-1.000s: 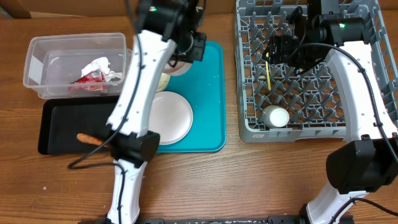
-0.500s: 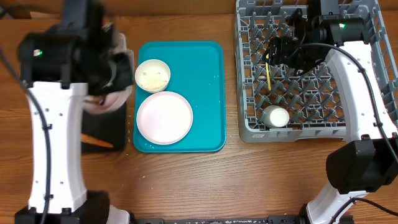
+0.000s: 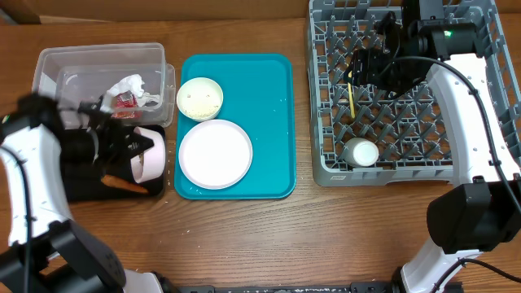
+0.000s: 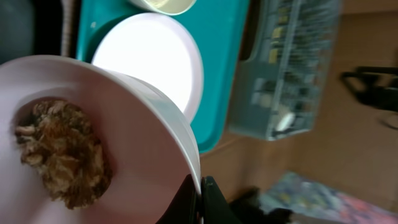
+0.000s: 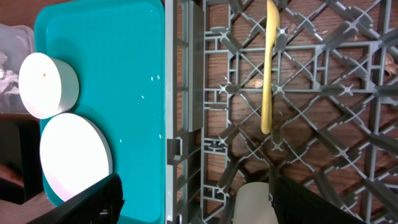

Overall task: Sort waste into correct bins and load items into the dishwasher
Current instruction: 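Move the pink bowl left and tip it over the black tray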

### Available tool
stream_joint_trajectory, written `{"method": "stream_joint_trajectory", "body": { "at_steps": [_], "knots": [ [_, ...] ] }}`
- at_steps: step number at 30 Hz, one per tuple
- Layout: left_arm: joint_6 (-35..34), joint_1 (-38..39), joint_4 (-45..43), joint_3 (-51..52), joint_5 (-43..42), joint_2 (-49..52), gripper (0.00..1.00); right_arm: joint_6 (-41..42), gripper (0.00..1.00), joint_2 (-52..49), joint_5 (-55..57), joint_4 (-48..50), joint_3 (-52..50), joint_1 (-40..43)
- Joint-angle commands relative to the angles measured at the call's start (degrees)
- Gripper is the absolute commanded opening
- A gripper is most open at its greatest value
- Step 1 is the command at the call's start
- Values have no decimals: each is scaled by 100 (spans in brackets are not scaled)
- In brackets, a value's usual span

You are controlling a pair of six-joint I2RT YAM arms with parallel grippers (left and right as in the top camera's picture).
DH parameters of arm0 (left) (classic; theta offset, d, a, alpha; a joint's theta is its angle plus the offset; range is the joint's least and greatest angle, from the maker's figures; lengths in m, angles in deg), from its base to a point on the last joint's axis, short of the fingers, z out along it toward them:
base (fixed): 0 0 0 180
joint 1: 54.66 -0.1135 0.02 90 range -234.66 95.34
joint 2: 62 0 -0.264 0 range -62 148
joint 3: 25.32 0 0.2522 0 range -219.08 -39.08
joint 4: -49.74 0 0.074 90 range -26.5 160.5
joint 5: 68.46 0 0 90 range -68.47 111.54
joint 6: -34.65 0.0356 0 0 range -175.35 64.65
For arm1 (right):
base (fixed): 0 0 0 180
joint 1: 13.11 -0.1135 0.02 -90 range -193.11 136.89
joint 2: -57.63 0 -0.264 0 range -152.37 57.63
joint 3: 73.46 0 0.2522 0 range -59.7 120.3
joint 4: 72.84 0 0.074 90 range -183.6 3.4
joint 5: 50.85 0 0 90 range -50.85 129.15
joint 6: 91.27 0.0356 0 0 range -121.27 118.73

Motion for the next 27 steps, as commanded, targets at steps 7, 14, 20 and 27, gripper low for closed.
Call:
{"method": "stream_joint_trajectory", "body": {
  "at_steps": [7, 14, 20, 27],
  "knots": [
    [2131, -1561, -42, 1010, -3241, 754, 4, 2, 80, 164, -37, -74, 155, -31],
    [2256, -1954, -173, 1196, -3615, 1659, 4, 4, 79, 164, -26, -87, 155, -31],
    [2256, -1902, -299, 1150, -3895, 1906, 4, 4, 79, 164, -26, -85, 157, -31],
    [2256, -1897, -105, 876, -3895, 1888, 4, 4, 79, 164, -26, -92, 155, -33]
  ]
}}
